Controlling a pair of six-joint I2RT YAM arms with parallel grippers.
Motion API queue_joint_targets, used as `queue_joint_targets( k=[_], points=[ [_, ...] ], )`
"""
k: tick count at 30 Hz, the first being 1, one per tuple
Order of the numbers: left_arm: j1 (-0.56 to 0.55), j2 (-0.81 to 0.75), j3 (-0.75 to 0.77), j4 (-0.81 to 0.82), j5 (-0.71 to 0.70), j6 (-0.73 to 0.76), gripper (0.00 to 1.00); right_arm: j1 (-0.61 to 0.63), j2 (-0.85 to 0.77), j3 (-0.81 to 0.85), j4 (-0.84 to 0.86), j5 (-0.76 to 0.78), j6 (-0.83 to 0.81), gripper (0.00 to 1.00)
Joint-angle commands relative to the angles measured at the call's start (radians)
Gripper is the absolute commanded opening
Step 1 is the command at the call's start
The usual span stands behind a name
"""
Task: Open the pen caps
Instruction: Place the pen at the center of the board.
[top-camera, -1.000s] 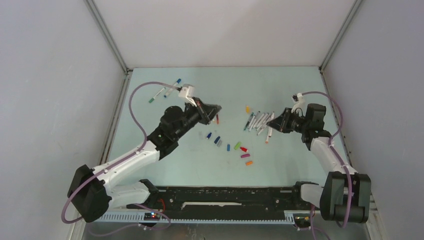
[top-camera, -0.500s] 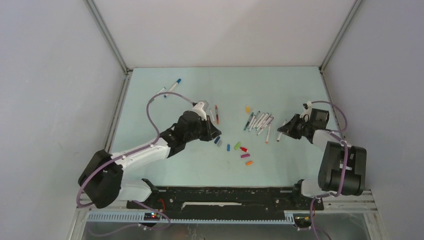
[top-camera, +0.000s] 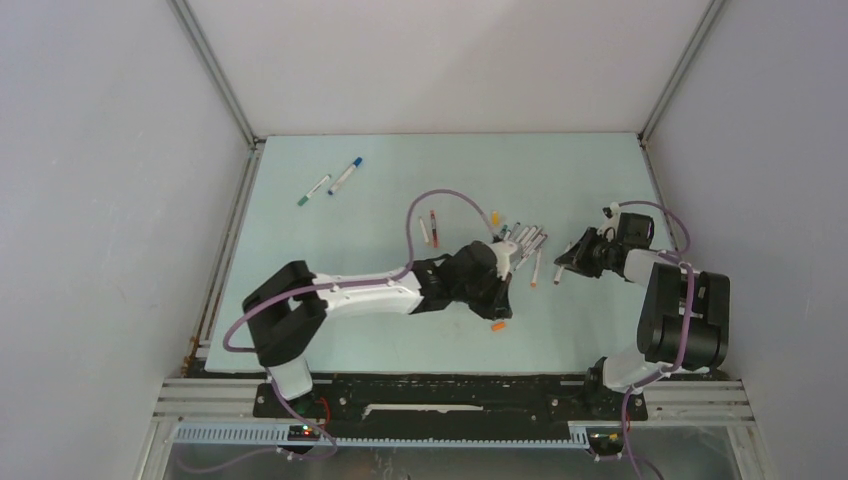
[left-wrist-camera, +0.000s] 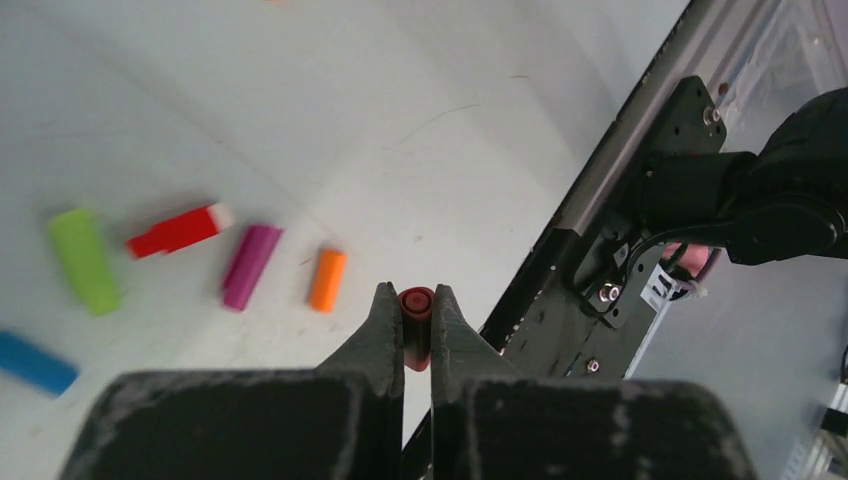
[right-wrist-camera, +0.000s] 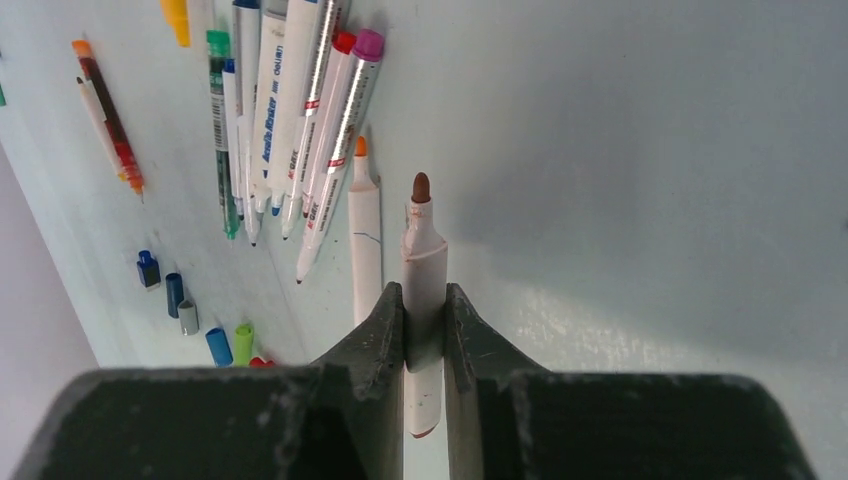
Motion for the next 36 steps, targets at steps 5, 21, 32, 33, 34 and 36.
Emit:
queue_joint_targets(
  k=[5,21,32,33,34,36],
  points=[
    [-0.082,0.177,0.26,-0.212,0.007,0.092,0.02,-0.011,0.046,0.059,-0.022,0.001,-0.018,0.2],
    [-0.098,0.41,0.493,-0.398,0.015,0.117,0.06,-0.02,0.063,0.088,-0.052,-0.034,-0.026,0.36],
    [-0.099,0.454,0.545,-0.443,-0.008,0.113,0.34,-0.035,0.008,0.096,-0.059,-0.065,-0.038,0.38],
    [-0.099,0.452,0.547,-0.445,-0.01,0.113,0.35,-0.035,0.007,0.096,-0.059,-0.067,-0.037,0.38],
    [-0.099,0.45,0.548,-0.444,-0.01,0.112,0.36,-0.035,0.006,0.096,-0.059,-0.068,-0.037,0.38],
    [-0.099,0.441,0.548,-0.443,-0.007,0.111,0.38,-0.037,0.005,0.096,-0.061,-0.071,-0.039,0.38]
  ],
)
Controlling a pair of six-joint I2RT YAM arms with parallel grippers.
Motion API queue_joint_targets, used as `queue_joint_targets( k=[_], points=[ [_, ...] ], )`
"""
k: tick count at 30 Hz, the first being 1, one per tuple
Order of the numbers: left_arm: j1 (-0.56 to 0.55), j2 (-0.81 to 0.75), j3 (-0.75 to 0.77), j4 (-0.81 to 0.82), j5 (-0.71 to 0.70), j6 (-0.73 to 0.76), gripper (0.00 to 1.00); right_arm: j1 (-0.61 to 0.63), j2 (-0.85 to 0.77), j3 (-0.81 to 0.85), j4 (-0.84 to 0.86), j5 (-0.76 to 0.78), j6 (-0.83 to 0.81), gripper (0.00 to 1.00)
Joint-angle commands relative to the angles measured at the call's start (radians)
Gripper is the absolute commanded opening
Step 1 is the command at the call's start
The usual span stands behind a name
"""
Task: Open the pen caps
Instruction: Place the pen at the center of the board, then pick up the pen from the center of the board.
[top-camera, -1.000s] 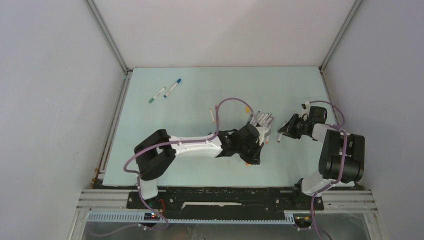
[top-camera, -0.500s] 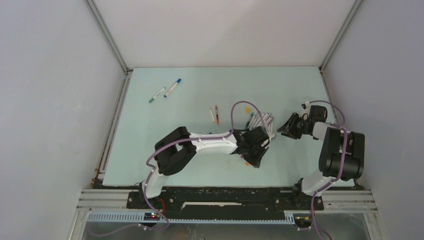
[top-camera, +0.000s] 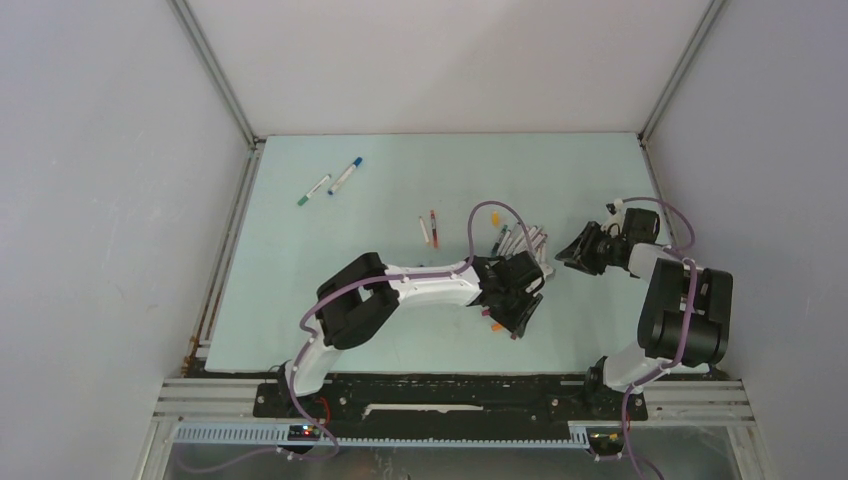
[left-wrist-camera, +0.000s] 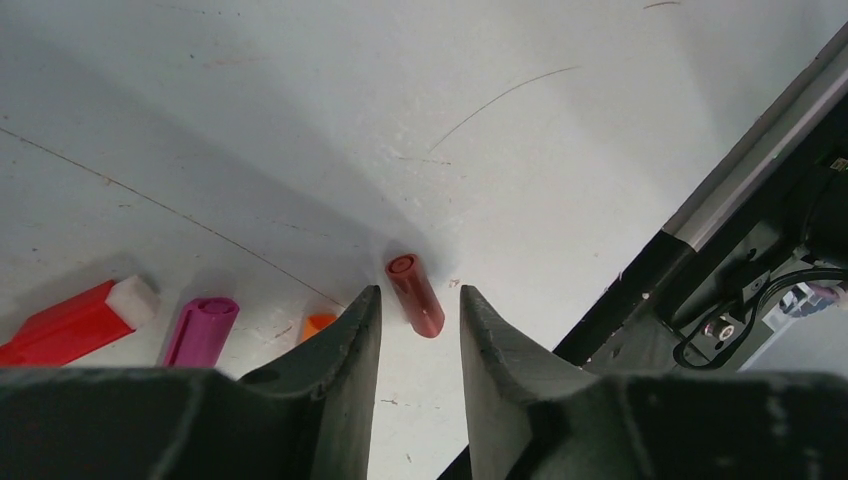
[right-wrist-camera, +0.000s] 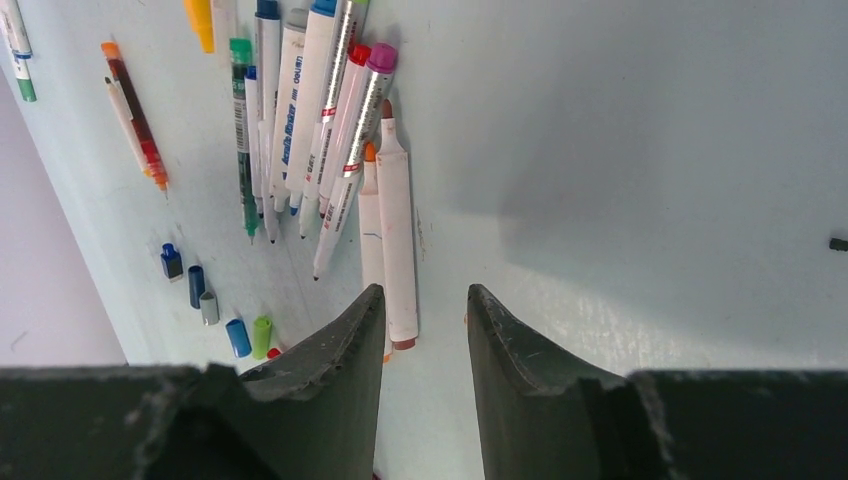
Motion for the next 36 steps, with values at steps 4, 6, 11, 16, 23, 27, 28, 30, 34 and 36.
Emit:
queue_joint_targets(
  k=[4,6,11,16,23,27,28,30,34,36],
  points=[
    [-0.006,-0.055,0.037,0.007,-0.005,0.011,0.41,-0.007,-0.039,0.039,-0.004,-0.027,-0.022,0.38],
    [-0.006,-0.111,0.009,0.036,-0.015,0.006,0.44,-0.007,-0.049,0.042,-0.011,-0.038,-0.032,0.38],
    [0.004,-0.307,-0.103,0.127,-0.115,0.021,0.5,-0.007,-0.099,0.055,-0.032,-0.074,-0.089,0.39],
    [0.063,-0.492,-0.25,0.193,-0.286,0.072,0.55,-0.009,-0.157,0.074,-0.081,-0.181,-0.213,0.39],
    [0.251,-0.656,-0.365,0.192,-0.49,0.26,0.72,-0.014,-0.235,0.118,-0.196,-0.359,-0.406,0.39],
    [0.416,-0.646,-0.353,0.186,-0.512,0.38,0.85,-0.021,-0.276,0.141,-0.264,-0.41,-0.51,0.39],
    [0.464,-0.627,-0.322,0.157,-0.52,0.397,0.88,-0.026,-0.283,0.145,-0.281,-0.417,-0.528,0.39],
    [0.555,-0.574,-0.257,0.095,-0.535,0.428,0.91,-0.039,-0.294,0.147,-0.298,-0.434,-0.553,0.39],
    [0.729,-0.454,-0.13,0.047,-0.522,0.484,0.94,-0.069,-0.298,0.159,-0.323,-0.455,-0.573,0.4],
    [0.785,-0.396,-0.081,0.035,-0.512,0.51,0.94,-0.079,-0.296,0.165,-0.339,-0.459,-0.587,0.39]
  ],
)
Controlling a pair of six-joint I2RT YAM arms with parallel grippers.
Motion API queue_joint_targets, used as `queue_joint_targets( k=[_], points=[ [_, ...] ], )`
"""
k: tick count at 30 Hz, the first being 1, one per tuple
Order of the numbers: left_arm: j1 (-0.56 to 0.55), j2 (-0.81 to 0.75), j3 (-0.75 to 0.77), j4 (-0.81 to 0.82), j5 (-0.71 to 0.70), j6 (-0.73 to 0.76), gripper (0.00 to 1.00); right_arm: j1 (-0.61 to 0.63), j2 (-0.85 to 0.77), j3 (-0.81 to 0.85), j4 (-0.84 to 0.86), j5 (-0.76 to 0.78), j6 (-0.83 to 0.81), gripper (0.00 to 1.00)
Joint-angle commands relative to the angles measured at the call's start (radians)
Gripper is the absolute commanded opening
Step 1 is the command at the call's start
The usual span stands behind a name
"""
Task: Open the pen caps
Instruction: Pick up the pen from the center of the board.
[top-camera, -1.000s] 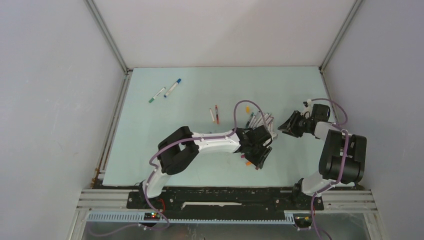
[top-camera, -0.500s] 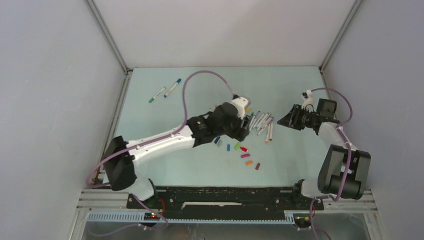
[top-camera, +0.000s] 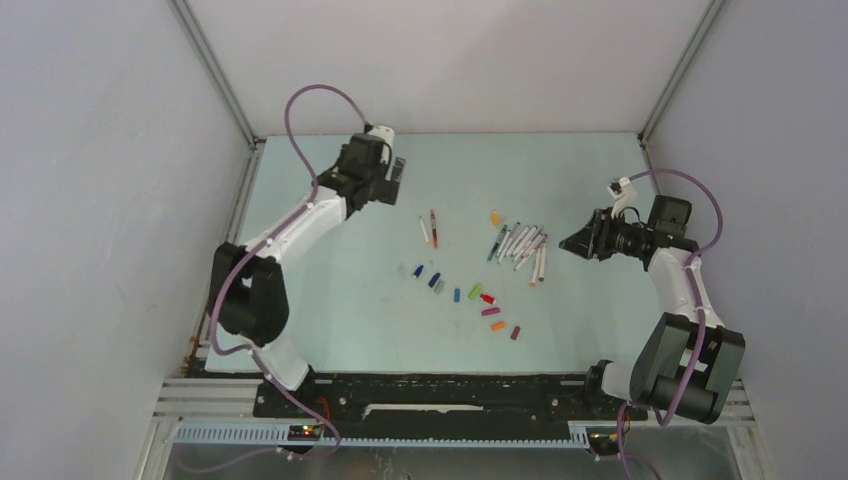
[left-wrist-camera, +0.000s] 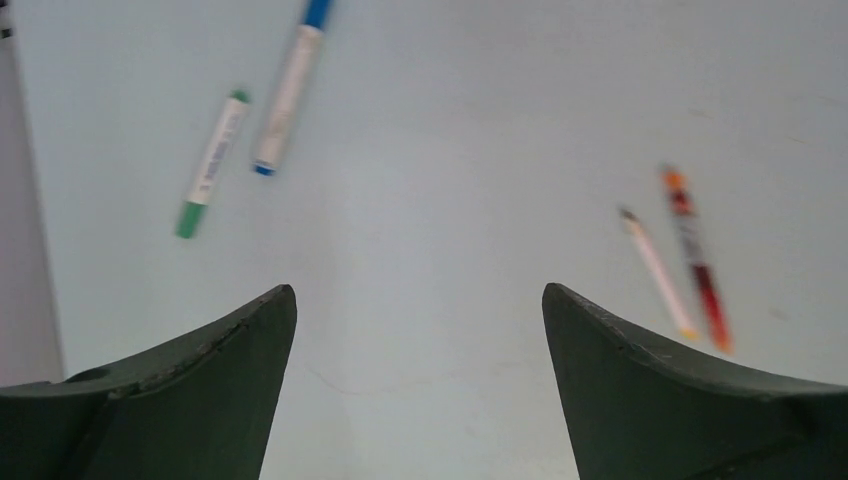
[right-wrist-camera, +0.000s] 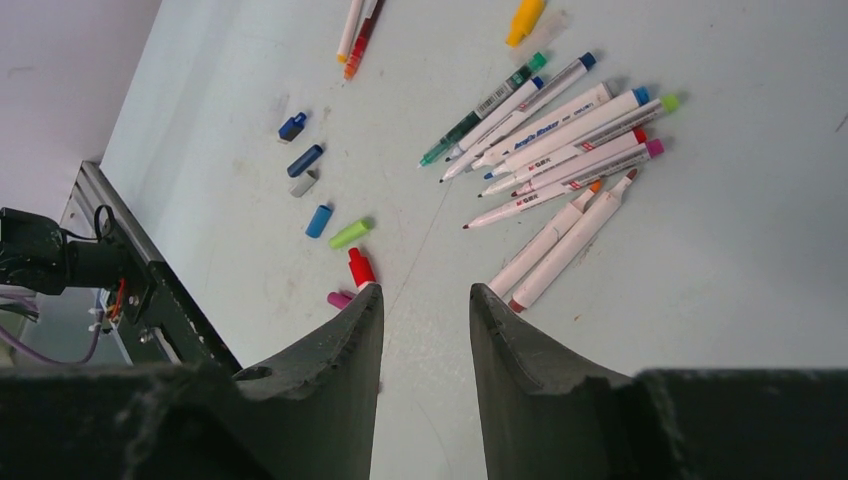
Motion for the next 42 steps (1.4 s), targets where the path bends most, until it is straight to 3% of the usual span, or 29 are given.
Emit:
queue_joint_targets(
  k=[1,4,9,15,22,32,42],
  points=[
    [0.117,0.111,0.148,-0.056,-0.016,0.113,0.95,-0.028,-0.015,0.053,-0.052,-0.051,-0.071,0.39],
    [0.181,0.192,0.216,-0.062,0.007,0.134,0.94,-0.032,-0.012,0.054,-0.059,-0.048,-0.081,0.39],
    [0.278,0.328,0.333,-0.086,0.134,0.137,0.84,-0.036,-0.003,0.053,-0.065,-0.038,-0.09,0.4],
    [0.33,0.5,0.52,-0.182,0.201,0.175,0.71,-0.046,0.009,0.054,-0.075,-0.03,-0.101,0.4],
    [0.366,0.675,0.76,-0.309,0.263,0.19,0.64,-0.055,0.029,0.053,-0.082,-0.028,-0.11,0.4],
    [0.408,0.804,0.915,-0.399,0.323,0.159,0.57,-0.11,0.03,0.053,-0.101,-0.051,-0.111,0.4],
    [0.423,0.863,0.952,-0.453,0.346,0.13,0.44,-0.118,0.028,0.053,-0.102,-0.07,-0.108,0.4]
  ],
)
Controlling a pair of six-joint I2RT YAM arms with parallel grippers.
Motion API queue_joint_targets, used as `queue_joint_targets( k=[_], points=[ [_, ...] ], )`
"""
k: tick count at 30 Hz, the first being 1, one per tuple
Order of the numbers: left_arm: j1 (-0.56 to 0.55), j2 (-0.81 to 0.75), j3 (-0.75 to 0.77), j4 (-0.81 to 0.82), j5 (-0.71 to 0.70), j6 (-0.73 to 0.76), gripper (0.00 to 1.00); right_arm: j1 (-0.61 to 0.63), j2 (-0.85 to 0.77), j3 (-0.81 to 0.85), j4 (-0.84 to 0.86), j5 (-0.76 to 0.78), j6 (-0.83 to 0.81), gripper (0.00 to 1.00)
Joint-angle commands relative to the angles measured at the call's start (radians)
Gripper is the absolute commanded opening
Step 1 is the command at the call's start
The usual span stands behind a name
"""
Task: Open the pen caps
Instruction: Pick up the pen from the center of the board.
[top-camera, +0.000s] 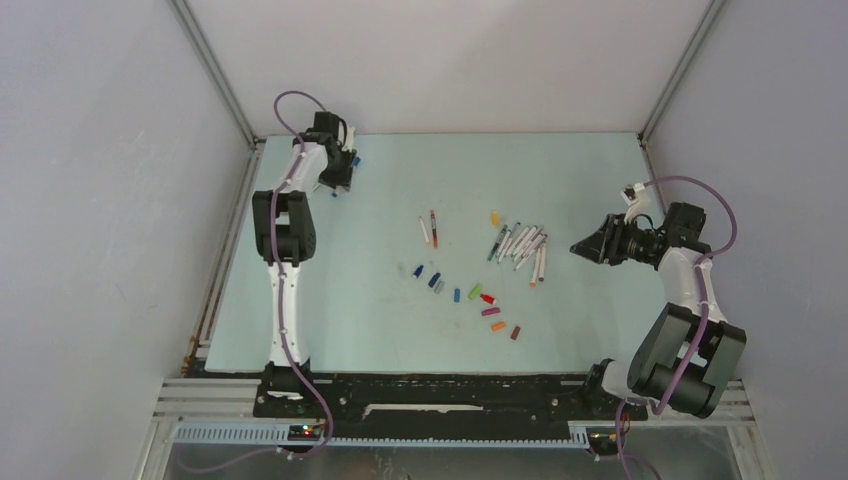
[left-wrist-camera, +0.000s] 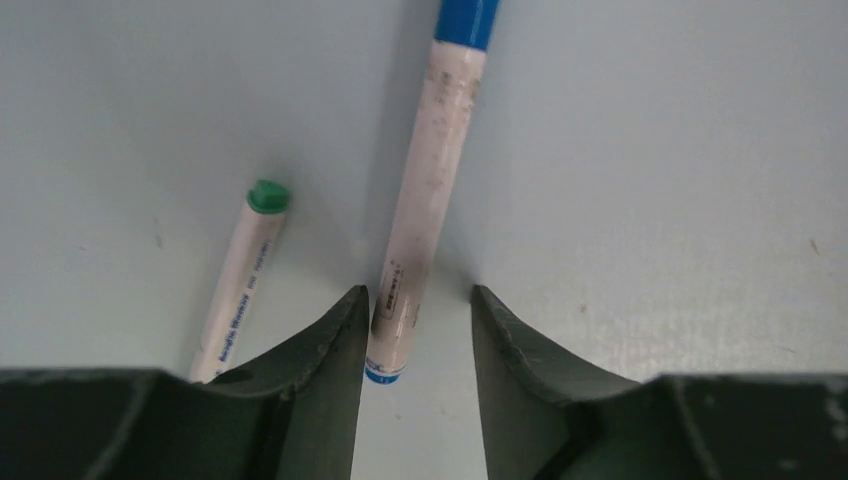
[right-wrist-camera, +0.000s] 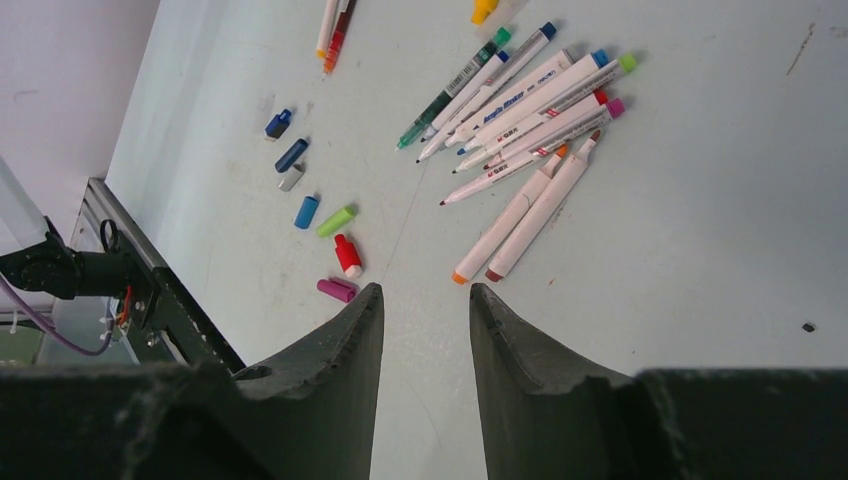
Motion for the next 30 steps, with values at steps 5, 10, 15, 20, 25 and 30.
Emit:
queue_joint_targets(
  k=[5,10,15,20,25,30],
  points=[
    [0.011,0.019,0.07,-0.083,0.036,-0.038,0.31,-0.002,-0.011,0.043,0.002,-0.038,-0.006,0.39],
    [0.004,-0.015,0.024,-0.115,0.058,-0.061,0.2,-0.002,-0.021,0.043,0.006,-0.051,0.001,0.39],
    [-0.025,-0.09,-0.063,-0.117,0.042,-0.073,0.15,-0.002,-0.036,0.043,0.009,-0.07,0.01,0.39],
    [-0.065,-0.176,-0.181,-0.123,0.045,-0.11,0.12,-0.002,-0.055,0.043,0.011,-0.087,0.017,0.39],
    [-0.121,-0.31,-0.405,-0.048,0.018,-0.157,0.09,-0.002,-0.07,0.043,0.01,-0.105,0.021,0.39],
    [-0.148,-0.46,-0.62,0.048,0.024,-0.252,0.09,-0.002,-0.08,0.043,0.012,-0.124,0.028,0.39]
  ],
)
